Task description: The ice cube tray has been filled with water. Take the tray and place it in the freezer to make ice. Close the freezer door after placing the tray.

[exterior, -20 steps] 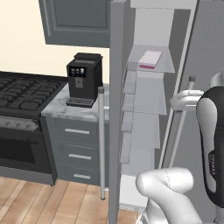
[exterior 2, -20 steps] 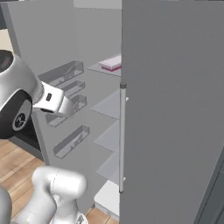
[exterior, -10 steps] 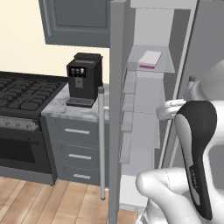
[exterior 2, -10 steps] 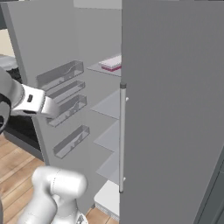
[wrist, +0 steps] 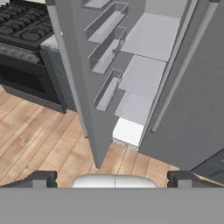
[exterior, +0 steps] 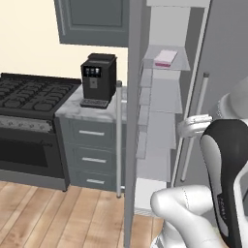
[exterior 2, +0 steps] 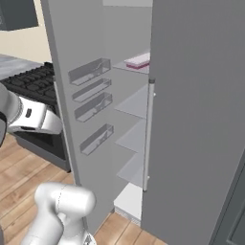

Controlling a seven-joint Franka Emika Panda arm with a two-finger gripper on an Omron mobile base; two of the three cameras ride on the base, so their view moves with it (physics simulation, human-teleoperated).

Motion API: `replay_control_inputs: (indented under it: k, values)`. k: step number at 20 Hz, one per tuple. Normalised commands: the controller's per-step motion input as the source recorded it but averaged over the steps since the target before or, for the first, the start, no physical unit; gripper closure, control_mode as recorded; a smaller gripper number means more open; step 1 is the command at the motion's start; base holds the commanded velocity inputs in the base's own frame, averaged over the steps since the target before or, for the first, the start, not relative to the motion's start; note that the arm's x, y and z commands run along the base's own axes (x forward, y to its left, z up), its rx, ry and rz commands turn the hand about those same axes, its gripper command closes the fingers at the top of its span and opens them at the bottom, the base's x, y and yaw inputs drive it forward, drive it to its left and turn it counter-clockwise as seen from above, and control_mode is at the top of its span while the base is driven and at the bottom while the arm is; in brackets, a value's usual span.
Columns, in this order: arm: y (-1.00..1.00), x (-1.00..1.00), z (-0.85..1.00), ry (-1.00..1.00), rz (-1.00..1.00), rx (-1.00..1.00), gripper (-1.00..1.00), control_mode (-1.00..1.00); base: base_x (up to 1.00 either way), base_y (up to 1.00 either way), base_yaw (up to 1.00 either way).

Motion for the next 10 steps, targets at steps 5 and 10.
replay_control_inputs:
  k: [5,10]
  values:
    - [0.00,0.00,0.00,0.00,0.00,0.00,-1.00,1.00,-0.14,0.14,0.00]
    - [0.00,0.00,0.00,0.00,0.00,0.00,-1.00,1.00,-0.31,0.00,0.00]
